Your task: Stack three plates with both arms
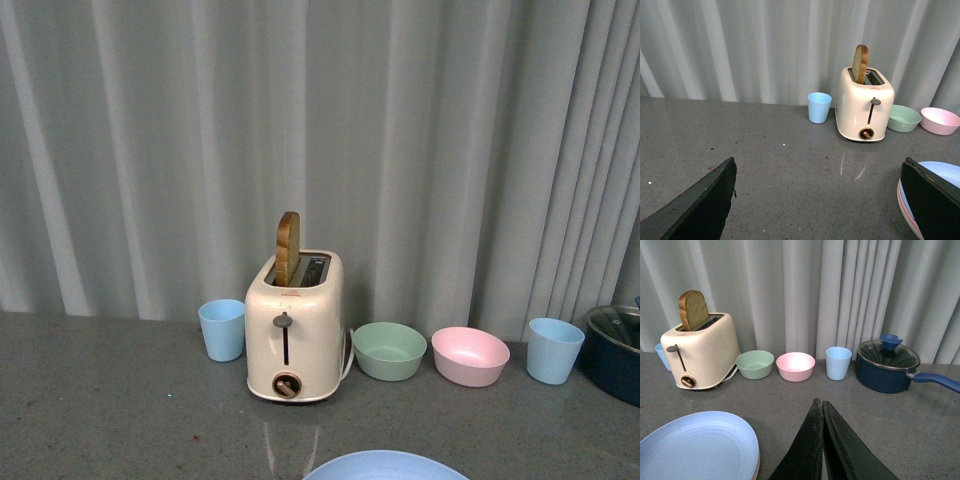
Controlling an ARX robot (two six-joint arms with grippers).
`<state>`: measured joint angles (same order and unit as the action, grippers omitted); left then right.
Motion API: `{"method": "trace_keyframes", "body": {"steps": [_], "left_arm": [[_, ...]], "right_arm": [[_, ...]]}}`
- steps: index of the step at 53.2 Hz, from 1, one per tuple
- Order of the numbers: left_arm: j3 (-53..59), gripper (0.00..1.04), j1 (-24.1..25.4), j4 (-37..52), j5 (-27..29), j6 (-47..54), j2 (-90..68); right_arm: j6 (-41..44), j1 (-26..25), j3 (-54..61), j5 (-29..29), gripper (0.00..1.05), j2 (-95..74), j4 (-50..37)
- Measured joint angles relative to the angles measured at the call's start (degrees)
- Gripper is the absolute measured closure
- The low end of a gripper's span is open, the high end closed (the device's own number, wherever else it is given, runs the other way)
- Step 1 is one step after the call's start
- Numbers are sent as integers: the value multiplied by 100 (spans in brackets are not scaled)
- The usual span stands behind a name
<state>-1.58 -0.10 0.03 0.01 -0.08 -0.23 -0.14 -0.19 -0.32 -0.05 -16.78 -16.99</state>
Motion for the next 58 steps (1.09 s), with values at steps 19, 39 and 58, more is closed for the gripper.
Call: {"method": "trace_keyframes", "body": {"steps": [19, 39, 58], "left_arm": [[0, 7, 0, 0, 0, 0, 0], [0, 7, 0, 0, -2, 0, 2], [0, 7, 0, 0, 0, 0, 2]], "right_arm": [[0, 2, 0, 0, 102, 592, 590], [2, 2, -4, 0, 102, 1652, 1692], [11, 2, -4, -2, 65, 1652, 1696]]}}
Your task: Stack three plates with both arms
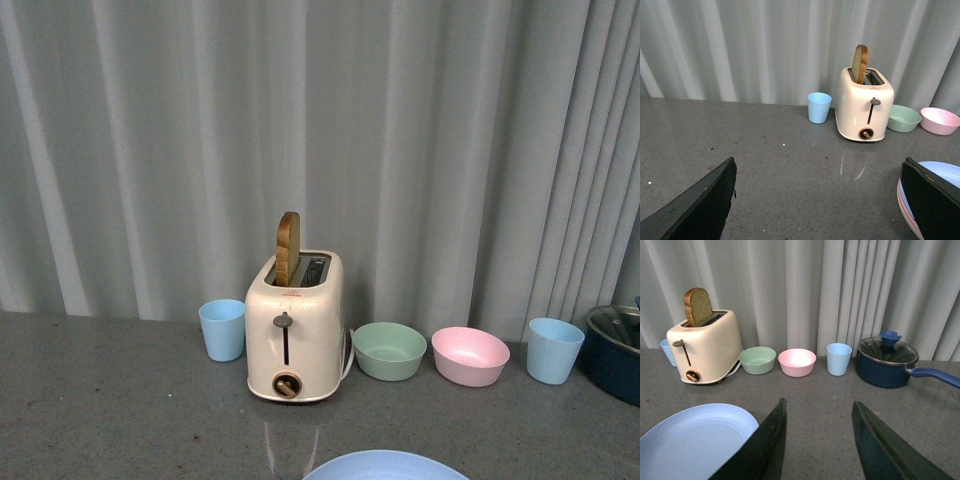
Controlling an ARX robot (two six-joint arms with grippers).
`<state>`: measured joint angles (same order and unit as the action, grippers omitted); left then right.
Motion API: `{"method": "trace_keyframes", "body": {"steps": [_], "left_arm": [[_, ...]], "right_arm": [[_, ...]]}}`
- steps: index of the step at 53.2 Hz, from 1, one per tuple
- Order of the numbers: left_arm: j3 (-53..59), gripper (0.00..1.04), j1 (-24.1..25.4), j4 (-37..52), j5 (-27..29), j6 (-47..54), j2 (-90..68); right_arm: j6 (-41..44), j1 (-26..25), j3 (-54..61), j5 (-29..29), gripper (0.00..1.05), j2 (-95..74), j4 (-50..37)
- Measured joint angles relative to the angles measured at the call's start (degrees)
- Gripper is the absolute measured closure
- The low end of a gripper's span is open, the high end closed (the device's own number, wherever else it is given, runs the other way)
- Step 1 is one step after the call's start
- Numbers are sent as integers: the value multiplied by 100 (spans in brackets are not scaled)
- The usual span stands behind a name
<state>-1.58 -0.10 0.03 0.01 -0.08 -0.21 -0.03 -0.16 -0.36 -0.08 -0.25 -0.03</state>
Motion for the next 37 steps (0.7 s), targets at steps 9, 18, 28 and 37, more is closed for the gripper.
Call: {"method": "trace_keyframes", "body": {"steps": [9, 18, 28, 37], "left_arm": [[0, 7, 0, 0, 0, 0, 0], [0, 7, 0, 0, 0, 0, 0], [0, 7, 0, 0, 0, 0, 0], [0, 7, 0, 0, 0, 0, 0]], "right_arm": [[0, 0, 0, 2, 36, 0, 0], [-2, 0, 0, 0, 6, 0, 0], [0, 0, 0, 2, 7, 0, 0], [0, 0, 0, 0, 7, 0, 0]]}}
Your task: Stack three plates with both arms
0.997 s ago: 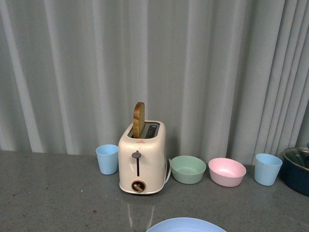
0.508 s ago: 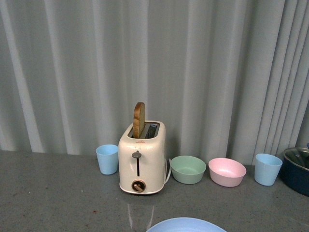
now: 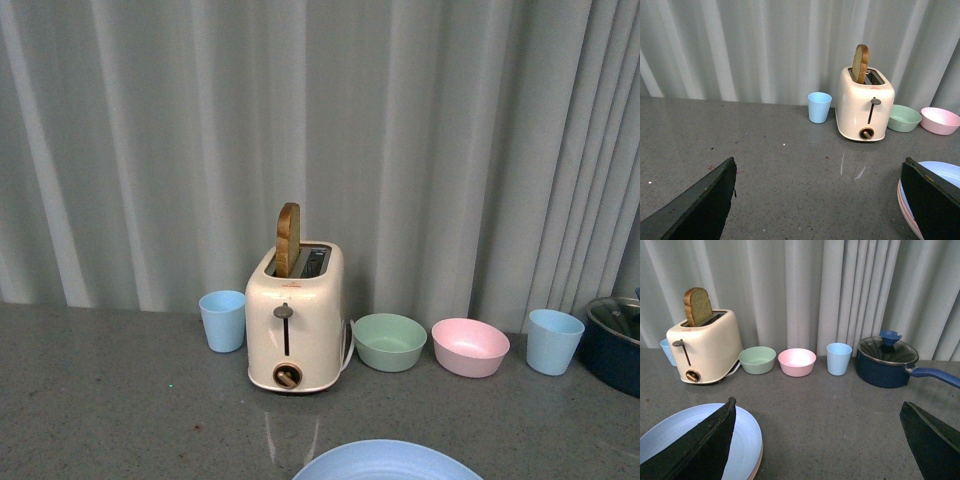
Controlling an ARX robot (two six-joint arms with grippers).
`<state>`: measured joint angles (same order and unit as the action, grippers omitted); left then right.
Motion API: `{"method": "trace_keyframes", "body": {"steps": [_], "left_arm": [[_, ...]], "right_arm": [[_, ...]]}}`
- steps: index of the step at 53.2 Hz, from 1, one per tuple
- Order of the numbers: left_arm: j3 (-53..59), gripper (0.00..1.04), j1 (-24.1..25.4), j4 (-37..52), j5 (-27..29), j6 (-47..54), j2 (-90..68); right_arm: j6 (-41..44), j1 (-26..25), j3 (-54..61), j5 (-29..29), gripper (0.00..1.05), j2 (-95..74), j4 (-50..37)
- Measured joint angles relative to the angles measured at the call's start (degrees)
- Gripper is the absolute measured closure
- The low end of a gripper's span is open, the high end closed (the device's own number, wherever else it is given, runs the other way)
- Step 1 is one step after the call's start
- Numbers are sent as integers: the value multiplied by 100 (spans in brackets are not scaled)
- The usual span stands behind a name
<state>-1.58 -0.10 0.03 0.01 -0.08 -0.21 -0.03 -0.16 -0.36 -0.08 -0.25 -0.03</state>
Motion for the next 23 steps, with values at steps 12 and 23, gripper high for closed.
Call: {"method": "trace_keyframes", "body": {"steps": [12, 23], "left_arm": [[0, 7, 0, 0, 0, 0, 0], [0, 7, 0, 0, 0, 0, 0]], "right_arm": [[0, 0, 0, 2, 7, 0, 0], [0, 0, 0, 2, 7, 0, 0]]}}
